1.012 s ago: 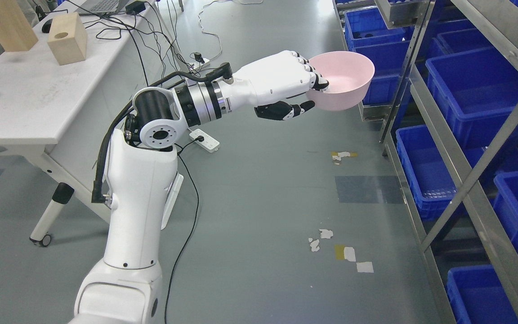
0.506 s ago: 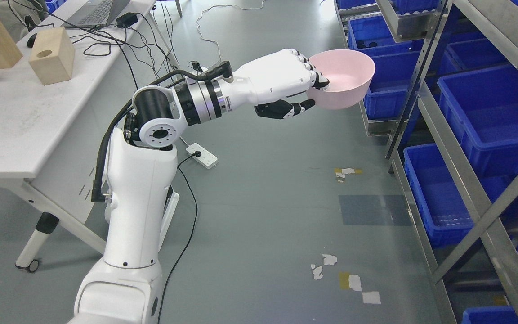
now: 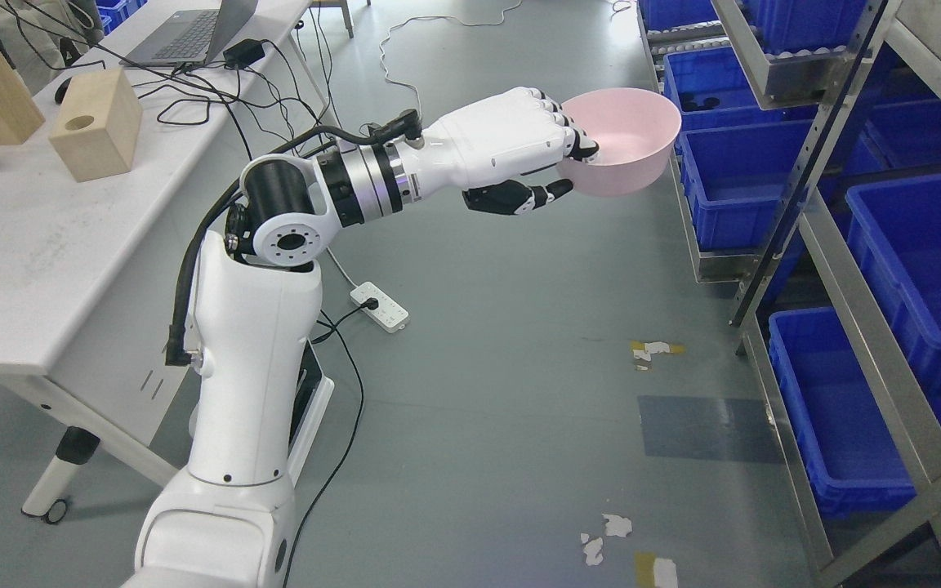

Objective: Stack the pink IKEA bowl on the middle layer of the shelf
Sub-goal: 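Hold the pink bowl in the left hand while the robot drives to the other shelf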

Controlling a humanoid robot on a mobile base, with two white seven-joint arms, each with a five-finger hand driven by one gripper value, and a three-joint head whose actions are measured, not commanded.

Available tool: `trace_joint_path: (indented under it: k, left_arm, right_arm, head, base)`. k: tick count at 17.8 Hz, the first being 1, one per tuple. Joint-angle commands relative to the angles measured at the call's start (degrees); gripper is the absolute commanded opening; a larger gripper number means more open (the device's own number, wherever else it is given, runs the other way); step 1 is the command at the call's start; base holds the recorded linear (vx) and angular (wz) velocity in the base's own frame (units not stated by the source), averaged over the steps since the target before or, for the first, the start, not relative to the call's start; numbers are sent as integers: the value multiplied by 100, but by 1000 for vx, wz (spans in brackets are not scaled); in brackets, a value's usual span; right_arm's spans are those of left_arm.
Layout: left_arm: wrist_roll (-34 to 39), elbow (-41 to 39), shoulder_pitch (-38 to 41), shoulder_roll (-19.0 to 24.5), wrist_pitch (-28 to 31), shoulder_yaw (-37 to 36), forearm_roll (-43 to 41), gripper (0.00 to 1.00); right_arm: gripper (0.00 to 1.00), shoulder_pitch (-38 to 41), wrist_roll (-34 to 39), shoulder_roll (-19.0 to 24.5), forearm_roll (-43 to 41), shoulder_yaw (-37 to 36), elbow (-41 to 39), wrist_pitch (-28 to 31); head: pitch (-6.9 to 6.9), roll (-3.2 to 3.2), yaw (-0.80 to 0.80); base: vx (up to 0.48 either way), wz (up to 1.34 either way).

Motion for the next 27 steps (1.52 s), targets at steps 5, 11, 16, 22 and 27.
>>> trace_joint_path:
  k: [5, 11, 16, 22, 27]
  left_arm:
    - [3, 13, -46, 100, 10, -27, 1, 3]
    - [64, 13, -81, 100, 10, -27, 10, 3]
    - [73, 13, -81, 100, 1, -176, 10, 3]
    - [73, 5, -81, 100, -7, -202, 54, 3]
    - [73, -136, -238, 100, -25, -282, 379, 3]
  right_arm:
    - [100, 123, -4, -100, 0, 0, -100, 4]
    - [100, 123, -4, -100, 0, 0, -100, 4]
    - [100, 123, -4, -100, 0, 0, -100, 4]
    - [100, 123, -4, -100, 0, 0, -100, 4]
    - [100, 123, -4, -100, 0, 0, -100, 4]
  head:
    - [0, 0, 0]
    - [0, 0, 0]
    - [0, 0, 0]
    - [0, 0, 0]
    - [0, 0, 0]
  base:
    - [186, 38]
    - [147, -34]
    - [49, -128]
    - [41, -756]
    - [46, -1215]
